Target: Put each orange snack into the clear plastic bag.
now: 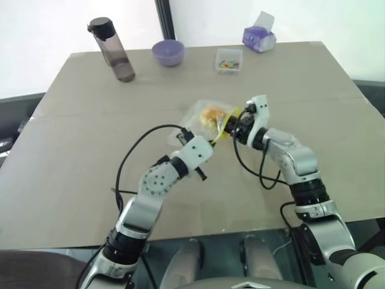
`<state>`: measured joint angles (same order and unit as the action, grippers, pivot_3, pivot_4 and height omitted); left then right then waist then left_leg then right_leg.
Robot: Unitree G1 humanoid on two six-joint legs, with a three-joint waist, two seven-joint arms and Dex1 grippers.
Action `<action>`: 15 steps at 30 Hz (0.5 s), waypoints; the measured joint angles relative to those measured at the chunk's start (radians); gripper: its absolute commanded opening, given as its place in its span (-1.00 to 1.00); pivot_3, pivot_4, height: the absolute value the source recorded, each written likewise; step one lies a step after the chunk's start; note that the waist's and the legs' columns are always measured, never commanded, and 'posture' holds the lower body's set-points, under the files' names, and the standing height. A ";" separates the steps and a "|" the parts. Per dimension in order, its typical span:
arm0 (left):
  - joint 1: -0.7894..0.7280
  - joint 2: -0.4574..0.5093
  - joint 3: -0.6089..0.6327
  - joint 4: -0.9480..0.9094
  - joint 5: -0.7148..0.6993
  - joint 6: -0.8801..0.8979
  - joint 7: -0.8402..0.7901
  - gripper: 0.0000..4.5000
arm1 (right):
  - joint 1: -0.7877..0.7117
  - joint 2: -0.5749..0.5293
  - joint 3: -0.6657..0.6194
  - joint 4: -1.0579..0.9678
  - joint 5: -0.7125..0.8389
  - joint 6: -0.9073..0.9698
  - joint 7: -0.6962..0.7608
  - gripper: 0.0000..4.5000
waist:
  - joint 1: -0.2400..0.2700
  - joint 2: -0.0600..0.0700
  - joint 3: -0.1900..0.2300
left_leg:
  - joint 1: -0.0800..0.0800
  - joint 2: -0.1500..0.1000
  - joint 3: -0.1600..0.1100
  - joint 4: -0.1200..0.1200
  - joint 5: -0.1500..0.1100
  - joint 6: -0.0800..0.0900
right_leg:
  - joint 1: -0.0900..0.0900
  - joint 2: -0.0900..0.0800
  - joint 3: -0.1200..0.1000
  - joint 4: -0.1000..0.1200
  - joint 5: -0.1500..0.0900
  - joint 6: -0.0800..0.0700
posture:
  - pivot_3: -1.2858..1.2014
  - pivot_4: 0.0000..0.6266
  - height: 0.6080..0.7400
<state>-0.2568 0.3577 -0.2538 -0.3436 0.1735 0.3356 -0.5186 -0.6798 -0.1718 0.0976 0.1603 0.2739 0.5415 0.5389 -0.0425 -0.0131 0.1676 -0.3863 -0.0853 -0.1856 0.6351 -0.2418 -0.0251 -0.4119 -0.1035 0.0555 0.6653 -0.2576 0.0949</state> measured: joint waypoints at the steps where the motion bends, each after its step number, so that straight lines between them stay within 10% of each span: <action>1: 0.000 0.000 0.000 0.000 0.000 0.000 0.000 -1.00 | 0.000 -0.003 0.000 0.000 -0.006 -0.004 -0.002 0.54 | 0.000 0.000 0.000 | 0.000 0.000 0.000 0.000 0.000 0.000 | 0.000 0.000 0.000 0.000 0.000 0.000 | 0.03 -0.52 1.00; 4: 0.000 -0.007 0.001 0.000 -0.002 0.000 0.002 -1.00 | 0.000 -0.017 -0.001 0.000 -0.019 -0.009 -0.003 0.98 | -0.001 0.000 0.000 | 0.000 0.000 0.000 0.000 0.000 0.000 | 0.000 0.000 0.000 0.000 0.000 0.000 | 0.03 -0.52 1.00; 15: -0.022 -0.069 0.096 0.013 -0.070 0.037 0.061 -1.00 | 0.157 -0.320 0.014 -0.140 -0.019 -0.012 0.231 0.98 | 0.002 0.000 0.000 | -0.001 0.000 0.000 0.001 0.000 0.000 | 0.000 0.000 -0.001 -0.001 0.000 0.000 | 0.03 -0.52 1.00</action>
<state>-0.2791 0.2891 -0.1576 -0.3308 0.1031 0.3730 -0.4571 -0.5228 -0.4921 0.1117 0.0204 0.2546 0.5290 0.7700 -0.0404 -0.0131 0.1676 -0.3876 -0.0856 -0.1857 0.6356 -0.2419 -0.0249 -0.4117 -0.1039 0.0544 0.6642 -0.2575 0.0952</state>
